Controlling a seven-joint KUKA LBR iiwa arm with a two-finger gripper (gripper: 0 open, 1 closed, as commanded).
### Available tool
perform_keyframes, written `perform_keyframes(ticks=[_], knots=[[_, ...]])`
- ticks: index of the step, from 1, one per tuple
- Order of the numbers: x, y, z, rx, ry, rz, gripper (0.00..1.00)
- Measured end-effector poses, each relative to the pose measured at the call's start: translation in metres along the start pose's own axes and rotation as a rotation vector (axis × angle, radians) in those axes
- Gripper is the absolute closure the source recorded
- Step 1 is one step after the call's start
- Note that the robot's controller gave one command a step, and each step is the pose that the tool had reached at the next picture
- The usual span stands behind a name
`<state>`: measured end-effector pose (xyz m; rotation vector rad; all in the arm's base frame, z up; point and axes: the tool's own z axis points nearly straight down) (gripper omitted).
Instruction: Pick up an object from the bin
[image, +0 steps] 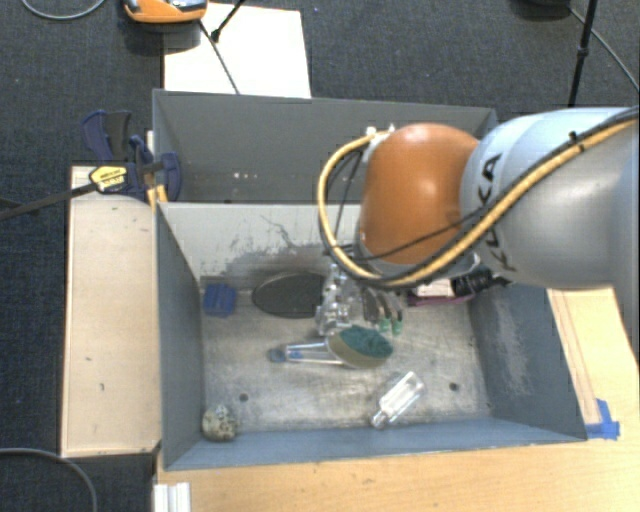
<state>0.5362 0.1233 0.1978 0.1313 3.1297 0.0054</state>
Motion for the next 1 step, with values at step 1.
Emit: perform_keyframes(ticks=[1], knots=[[0.0011,-0.0007,0.0048,0.002,0.007,0.002,0.0]])
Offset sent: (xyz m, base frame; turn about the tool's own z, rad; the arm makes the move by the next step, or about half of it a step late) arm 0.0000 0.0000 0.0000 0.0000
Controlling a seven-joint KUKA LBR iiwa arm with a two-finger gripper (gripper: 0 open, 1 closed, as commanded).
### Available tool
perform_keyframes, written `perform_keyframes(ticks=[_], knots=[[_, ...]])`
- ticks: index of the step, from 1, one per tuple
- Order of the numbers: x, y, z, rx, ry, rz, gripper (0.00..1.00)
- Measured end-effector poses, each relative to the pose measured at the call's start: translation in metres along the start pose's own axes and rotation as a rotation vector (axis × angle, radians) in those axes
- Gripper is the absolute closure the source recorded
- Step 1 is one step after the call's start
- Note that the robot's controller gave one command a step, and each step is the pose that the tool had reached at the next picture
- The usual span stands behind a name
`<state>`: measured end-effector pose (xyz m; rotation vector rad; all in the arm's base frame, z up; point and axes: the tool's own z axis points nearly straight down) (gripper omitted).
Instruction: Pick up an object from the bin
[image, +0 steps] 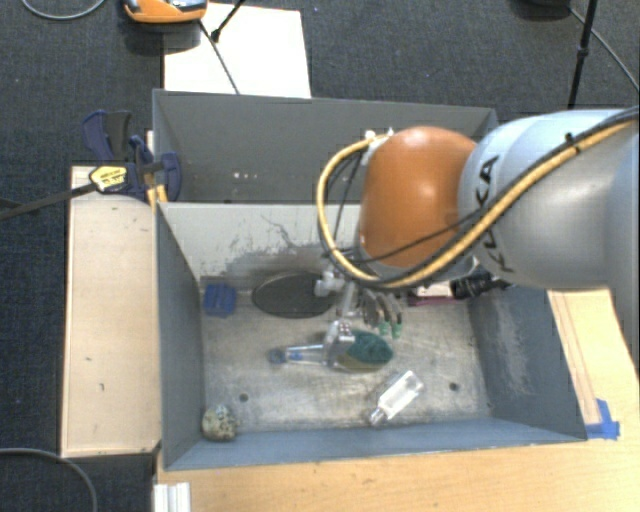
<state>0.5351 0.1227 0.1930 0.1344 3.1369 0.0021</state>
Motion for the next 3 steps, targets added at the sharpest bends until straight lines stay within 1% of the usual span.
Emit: perform_keyframes(ticks=[1,2,3], knots=[[0.003,-0.059,0.123,-0.002,-0.008,-0.107,0.0],[0.001,-0.056,0.118,-0.003,-0.014,-0.106,1.0],[-0.013,-0.046,-0.04,0.0,-0.009,-0.134,1.0]])
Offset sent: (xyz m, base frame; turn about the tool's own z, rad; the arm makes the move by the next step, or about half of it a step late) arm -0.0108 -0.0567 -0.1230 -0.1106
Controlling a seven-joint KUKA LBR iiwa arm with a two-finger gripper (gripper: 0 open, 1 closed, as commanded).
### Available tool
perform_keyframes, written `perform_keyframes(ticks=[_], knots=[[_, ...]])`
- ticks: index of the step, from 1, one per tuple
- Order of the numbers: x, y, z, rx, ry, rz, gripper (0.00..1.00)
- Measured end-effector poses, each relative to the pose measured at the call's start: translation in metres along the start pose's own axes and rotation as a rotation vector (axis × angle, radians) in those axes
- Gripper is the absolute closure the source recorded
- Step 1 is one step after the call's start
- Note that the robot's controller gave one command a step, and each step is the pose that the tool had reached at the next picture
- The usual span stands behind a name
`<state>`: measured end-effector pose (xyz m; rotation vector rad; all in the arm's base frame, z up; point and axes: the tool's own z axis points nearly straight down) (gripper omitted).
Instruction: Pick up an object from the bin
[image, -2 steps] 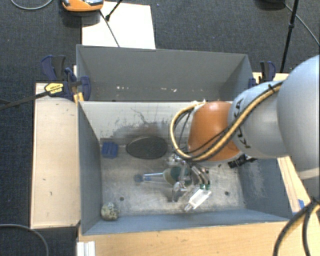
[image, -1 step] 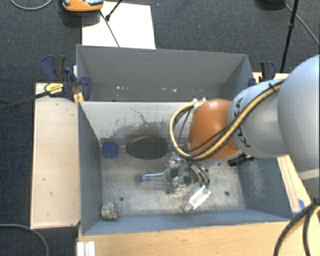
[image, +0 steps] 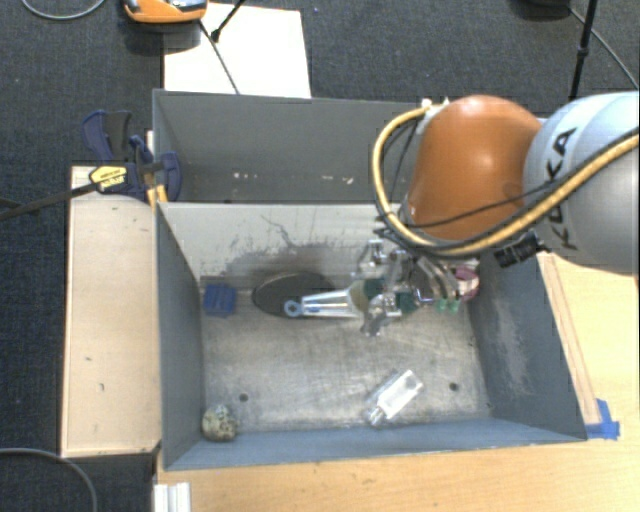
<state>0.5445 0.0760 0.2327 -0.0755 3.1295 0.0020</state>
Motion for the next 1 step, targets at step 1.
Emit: perform_keyframes(ticks=[1], knots=[[0.0019,-0.0002,0.005,0.0,0.009,0.002,1.0]])
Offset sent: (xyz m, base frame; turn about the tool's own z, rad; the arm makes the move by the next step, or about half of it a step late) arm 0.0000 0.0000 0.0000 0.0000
